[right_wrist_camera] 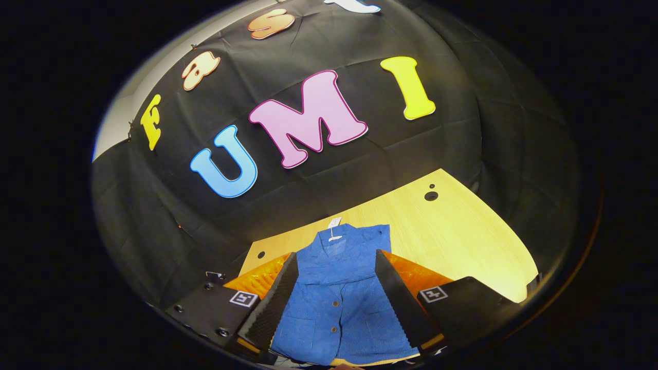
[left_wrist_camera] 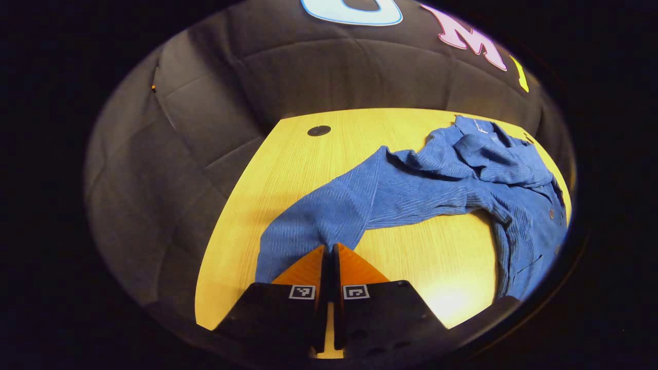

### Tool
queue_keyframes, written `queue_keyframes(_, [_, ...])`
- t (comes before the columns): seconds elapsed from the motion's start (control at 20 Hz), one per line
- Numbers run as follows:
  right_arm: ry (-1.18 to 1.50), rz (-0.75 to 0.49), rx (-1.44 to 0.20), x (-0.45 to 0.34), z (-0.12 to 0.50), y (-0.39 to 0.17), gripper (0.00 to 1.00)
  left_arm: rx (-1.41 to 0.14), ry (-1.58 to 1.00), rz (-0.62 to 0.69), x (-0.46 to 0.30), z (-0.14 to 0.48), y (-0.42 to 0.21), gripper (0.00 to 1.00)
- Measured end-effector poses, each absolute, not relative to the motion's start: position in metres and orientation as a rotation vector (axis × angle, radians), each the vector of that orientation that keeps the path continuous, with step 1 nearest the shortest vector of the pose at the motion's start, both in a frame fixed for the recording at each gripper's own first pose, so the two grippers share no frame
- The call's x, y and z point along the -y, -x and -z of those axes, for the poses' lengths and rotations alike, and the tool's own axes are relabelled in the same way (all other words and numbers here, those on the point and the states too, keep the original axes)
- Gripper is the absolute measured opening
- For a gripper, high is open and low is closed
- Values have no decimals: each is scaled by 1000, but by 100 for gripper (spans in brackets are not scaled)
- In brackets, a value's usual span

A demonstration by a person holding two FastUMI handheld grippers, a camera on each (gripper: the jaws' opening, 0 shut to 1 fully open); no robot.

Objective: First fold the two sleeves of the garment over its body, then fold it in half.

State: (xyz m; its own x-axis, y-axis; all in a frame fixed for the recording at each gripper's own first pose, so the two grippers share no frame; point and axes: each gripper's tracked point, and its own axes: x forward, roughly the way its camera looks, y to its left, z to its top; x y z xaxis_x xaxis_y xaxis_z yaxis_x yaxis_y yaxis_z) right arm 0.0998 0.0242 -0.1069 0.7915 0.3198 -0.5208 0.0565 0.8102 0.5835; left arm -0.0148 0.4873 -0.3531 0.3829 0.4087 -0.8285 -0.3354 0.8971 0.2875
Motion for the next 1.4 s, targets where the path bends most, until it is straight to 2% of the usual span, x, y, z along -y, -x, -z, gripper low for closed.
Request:
queue_keyframes(0.05, [-621,-150,-650,-24,107,-99,98,-1083,-56,-448,-480,353,13,0])
queue_keyframes(0.25, [-631,-144,-649,-18,108,-98,98,-1037,106,-330,-442,333,-6,0])
queue_keyframes(0.6, [-665,-177,-649,-18,114,-96,98,-902,466,-175,-375,250,-55,0])
queue_keyframes(0.75, [-689,-181,-646,-11,117,-96,98,-883,510,-162,-356,225,-73,0])
queue_keyframes(1.0, [-719,-178,-637,14,121,-94,98,-933,596,-164,-300,202,-108,0])
queue_keyframes(1.2, [-742,-158,-617,45,122,-94,98,-1055,519,-147,-244,211,-139,0])
queue_keyframes(1.4, [-772,-126,-609,76,127,-89,98,-1155,550,-88,-177,226,-180,0])
